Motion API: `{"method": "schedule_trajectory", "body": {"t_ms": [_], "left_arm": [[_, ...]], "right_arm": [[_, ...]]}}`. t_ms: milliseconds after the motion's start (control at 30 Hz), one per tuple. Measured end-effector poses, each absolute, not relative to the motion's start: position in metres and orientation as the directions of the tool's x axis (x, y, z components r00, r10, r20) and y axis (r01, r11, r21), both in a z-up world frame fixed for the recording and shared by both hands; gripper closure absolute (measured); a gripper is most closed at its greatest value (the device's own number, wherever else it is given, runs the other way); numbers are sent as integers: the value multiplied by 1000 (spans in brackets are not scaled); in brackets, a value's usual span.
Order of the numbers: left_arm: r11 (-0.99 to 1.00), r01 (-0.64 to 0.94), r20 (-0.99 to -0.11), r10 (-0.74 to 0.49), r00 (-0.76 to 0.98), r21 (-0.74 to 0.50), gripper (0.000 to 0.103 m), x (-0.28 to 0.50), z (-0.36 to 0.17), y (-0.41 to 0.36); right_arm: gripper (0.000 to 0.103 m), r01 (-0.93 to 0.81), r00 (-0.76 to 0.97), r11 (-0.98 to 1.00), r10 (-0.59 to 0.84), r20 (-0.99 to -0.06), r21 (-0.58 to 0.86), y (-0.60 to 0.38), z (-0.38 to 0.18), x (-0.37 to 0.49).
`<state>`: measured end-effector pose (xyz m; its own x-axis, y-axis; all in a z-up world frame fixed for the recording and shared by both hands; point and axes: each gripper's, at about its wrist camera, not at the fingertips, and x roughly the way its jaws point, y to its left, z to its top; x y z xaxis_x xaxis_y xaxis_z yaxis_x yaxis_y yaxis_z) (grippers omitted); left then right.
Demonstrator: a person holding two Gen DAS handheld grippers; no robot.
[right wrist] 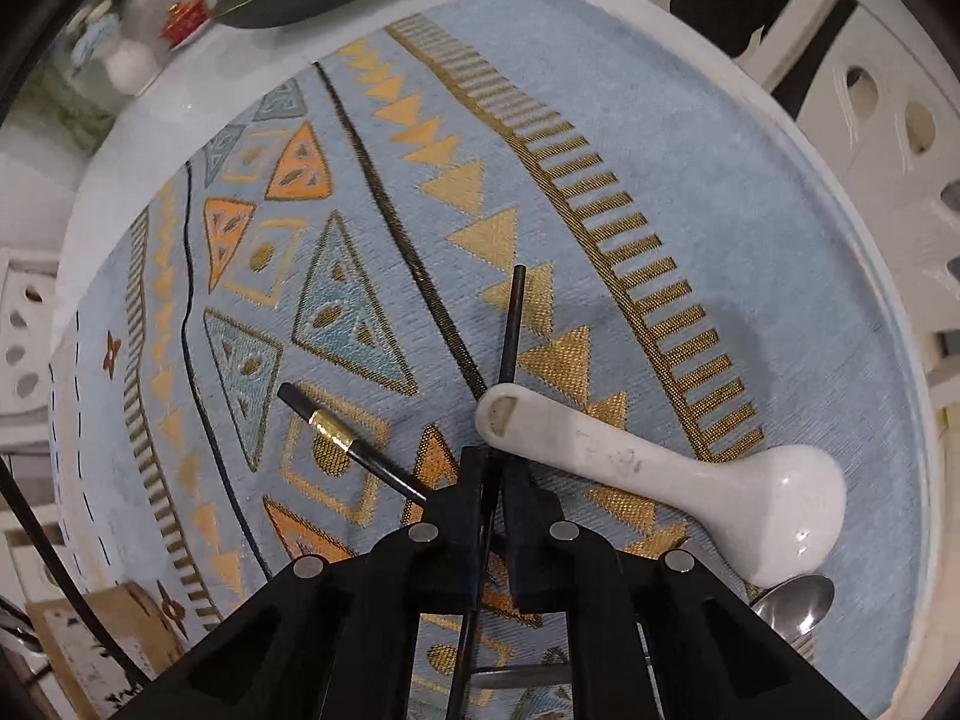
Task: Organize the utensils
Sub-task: 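Carry the chopstick with the right gripper into the bamboo cup and release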
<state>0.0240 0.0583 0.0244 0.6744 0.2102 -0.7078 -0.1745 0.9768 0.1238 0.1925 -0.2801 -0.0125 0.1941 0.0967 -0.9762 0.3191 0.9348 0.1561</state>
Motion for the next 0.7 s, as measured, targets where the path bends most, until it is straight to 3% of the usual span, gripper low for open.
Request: {"method": "schedule_trajectory", "body": {"t_ms": [267,700], "left_arm": [[977,-174,-708,210,674,125,6,24,25,59],[977,-174,-708,210,675,124,6,24,25,59]], "right_arm": [[98,192,361,952,159,-919,240,-272,47,160],[98,10,621,981,147,-770,195,-231,161,110]]}}
